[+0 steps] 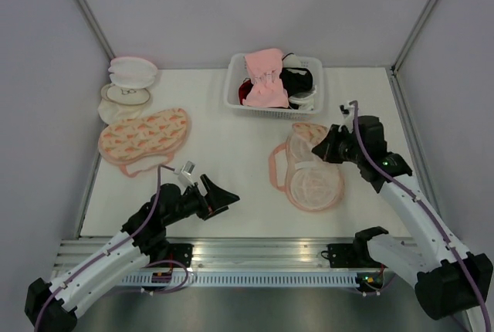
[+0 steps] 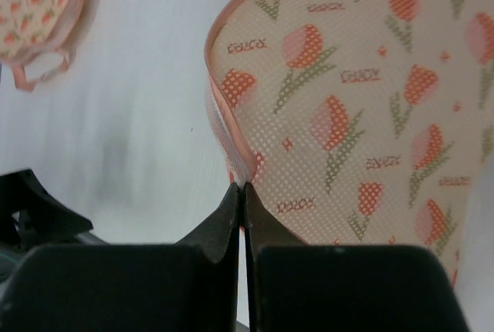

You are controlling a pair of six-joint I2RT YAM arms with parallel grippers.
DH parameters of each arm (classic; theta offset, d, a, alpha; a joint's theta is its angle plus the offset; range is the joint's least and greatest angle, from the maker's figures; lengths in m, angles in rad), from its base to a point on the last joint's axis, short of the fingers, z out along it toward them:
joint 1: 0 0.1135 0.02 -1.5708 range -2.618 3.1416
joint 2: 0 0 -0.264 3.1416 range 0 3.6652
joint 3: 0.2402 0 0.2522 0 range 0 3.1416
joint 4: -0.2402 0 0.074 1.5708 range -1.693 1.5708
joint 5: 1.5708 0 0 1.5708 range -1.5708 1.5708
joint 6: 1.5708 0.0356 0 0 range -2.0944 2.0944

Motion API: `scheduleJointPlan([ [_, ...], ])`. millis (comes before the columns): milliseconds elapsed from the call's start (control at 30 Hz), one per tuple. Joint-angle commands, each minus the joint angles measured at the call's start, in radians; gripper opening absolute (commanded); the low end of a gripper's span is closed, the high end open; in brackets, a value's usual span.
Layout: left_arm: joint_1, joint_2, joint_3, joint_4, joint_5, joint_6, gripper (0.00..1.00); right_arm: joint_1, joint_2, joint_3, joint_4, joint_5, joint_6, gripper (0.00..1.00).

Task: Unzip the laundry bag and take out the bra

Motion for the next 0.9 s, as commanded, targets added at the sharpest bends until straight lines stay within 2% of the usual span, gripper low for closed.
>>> scheduleJointPlan([
  [0, 0.002, -0.013, 0.036, -0.026, -0.030, 0.020, 0.99, 0.133, 0.050, -0.075, 0.098, 0.018, 0.047, 0.00],
  [67, 0.002, -0.013, 0.034, -0.028, -0.039, 0.020, 0.99, 0.190, 0.080, -0.118, 0.155, 0.063, 0.078, 0.02],
  [100, 0.002, -0.012, 0.034, -0.028, -0.040, 0.020, 0.99, 0.233, 0.089, -0.129, 0.184, 0.078, 0.092, 0.25],
  [133, 0.002, -0.013, 0.034, -0.028, -0.040, 0.020, 0.99, 0.253, 0.100, -0.144, 0.198, 0.098, 0.096, 0.38],
  [167, 0.002, -0.012, 0.036, -0.029, -0.040, 0.020, 0.99, 0.268, 0.117, -0.150, 0.208, 0.100, 0.101, 0.44],
  [267, 0.002, -0.007, 0.039, -0.029, -0.044, 0.020, 0.99, 0.313, 0.128, -0.178, 0.271, 0.063, 0.118, 0.79],
  [300, 0.002, -0.004, 0.042, -0.028, -0.046, 0.020, 0.99, 0.313, 0.123, -0.181, 0.299, 0.054, 0.122, 0.98],
  [400, 0.002, 0.007, 0.053, -0.017, -0.046, 0.028, 1.00, 0.313, 0.085, -0.187, 0.325, 0.042, 0.136, 0.98],
  [467, 0.002, 0.028, 0.053, 0.052, -0.030, 0.051, 1.00, 0.313, 0.033, -0.173, 0.327, 0.071, 0.139, 0.98],
  [533, 0.002, 0.057, 0.048, 0.148, 0.003, 0.088, 1.00, 0.313, -0.034, -0.137, 0.275, 0.146, 0.139, 0.98],
  [567, 0.002, 0.080, 0.047, 0.246, 0.010, 0.103, 1.00, 0.313, -0.057, -0.121, 0.241, 0.263, 0.139, 0.98],
  [667, 0.002, 0.222, 0.071, 0.383, 0.042, 0.161, 1.00, 0.313, -0.131, -0.052, 0.089, 0.444, 0.158, 0.98],
  [700, 0.002, 0.338, 0.103, 0.400, 0.049, 0.189, 1.00, 0.312, -0.146, -0.023, 0.022, 0.506, 0.153, 0.98],
  [867, 0.002, 0.725, 0.217, 0.573, 0.137, 0.209, 1.00, 0.312, -0.194, -0.008, -0.060, 0.537, 0.152, 0.98],
])
